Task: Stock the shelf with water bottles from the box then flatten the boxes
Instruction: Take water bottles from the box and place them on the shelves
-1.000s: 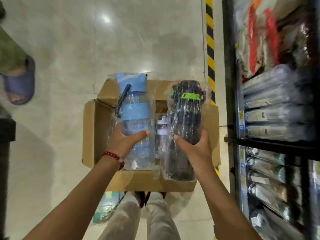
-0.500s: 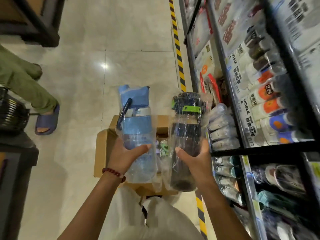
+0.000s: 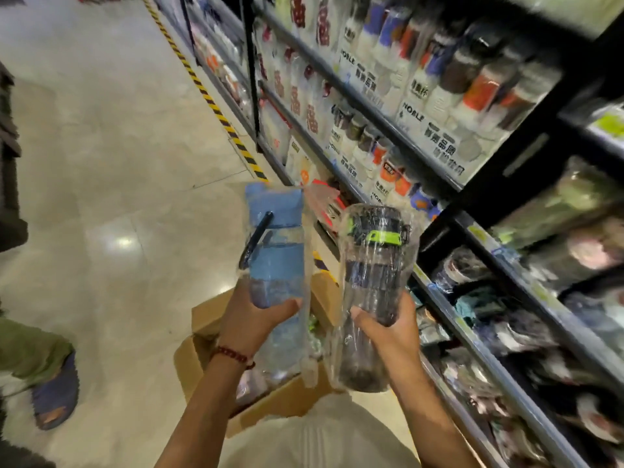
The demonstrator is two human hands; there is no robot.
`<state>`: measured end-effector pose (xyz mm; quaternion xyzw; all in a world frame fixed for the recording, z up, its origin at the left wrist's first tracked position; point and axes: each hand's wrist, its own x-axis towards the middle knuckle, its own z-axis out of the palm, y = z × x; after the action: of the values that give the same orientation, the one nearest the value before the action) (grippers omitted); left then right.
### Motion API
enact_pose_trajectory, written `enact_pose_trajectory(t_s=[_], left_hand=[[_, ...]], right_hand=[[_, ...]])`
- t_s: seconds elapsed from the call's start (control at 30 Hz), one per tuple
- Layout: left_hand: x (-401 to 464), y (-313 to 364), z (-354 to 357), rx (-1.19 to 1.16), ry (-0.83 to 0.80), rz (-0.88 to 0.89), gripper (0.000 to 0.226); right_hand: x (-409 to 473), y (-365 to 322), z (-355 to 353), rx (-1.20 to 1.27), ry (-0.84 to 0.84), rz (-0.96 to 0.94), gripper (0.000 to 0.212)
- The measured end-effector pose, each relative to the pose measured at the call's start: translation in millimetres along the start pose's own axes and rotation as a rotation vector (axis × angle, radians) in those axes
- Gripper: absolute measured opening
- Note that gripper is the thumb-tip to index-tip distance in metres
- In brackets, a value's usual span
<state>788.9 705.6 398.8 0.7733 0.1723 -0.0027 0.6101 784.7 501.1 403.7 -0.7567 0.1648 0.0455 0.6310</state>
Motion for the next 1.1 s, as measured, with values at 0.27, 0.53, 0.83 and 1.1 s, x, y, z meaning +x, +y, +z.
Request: enact_pose_trajectory(t_s=[0.27, 0.53, 0.83, 1.1], left_hand=[[-17.4, 20.3, 31.8, 0.016, -0.335, 0.137, 0.081], [-54.7, 63.9, 124.2, -0.103, -0.683, 0.188, 0.091], [-115.7, 148.9, 255.4, -0.26, -0.918, 0.36, 0.07], [-178.8, 226.5, 384.6, -0.402, -0.97, 0.47, 0.081]], right_hand=[[-74.1, 11.3, -39.8, 0.055, 0.313, 0.005, 0.06], [-125.9, 25.4, -117.0, 0.167, 0.707, -0.008, 0.074], [-142.2, 16.7, -231.3, 0.24, 1.068, -0.168, 0.074], [-143.0, -3.0, -380.0, 0.256, 1.236, -0.358, 0.077]])
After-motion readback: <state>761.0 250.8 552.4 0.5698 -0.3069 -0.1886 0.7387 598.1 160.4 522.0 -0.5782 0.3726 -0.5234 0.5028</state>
